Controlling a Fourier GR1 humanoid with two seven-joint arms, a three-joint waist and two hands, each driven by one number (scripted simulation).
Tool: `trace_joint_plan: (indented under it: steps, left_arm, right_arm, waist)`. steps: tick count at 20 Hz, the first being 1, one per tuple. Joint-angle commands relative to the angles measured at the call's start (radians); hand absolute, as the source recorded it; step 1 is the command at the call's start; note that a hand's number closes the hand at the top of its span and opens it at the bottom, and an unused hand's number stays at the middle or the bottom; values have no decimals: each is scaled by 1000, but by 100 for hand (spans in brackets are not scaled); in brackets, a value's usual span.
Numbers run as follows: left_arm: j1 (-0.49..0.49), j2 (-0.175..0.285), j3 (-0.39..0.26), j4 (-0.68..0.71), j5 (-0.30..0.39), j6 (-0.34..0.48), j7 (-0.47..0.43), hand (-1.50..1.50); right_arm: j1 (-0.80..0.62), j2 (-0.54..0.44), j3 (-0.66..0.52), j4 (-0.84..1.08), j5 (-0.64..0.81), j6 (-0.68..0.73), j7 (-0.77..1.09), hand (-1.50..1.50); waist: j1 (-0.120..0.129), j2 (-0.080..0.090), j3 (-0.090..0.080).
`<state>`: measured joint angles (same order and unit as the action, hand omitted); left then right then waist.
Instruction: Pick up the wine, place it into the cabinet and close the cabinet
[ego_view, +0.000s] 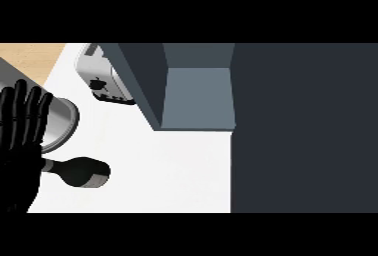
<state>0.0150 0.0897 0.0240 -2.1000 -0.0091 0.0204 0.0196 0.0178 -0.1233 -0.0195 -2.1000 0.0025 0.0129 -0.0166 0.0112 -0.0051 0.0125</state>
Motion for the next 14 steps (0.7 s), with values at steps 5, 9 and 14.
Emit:
trace_joint_plan:
  steps: [5,9,14]
  left_arm:
    - [194,-87,-92,-96,-164,107,-100,-150]
    - [199,-89,-162,-102,121,194,16,-150]
    - [247,-89,-199,-219,97,217,72,-150]
  right_arm:
    - [165,61,87,-145,3,19,-11,-150]
    - [174,4,130,-106,-117,137,82,-150]
    - [215,-29,142,-325,-157,131,282,-150]
  waist:
    - [-11,1,-13]
    - [-7,1,-13]
    - [-11,3,-13]
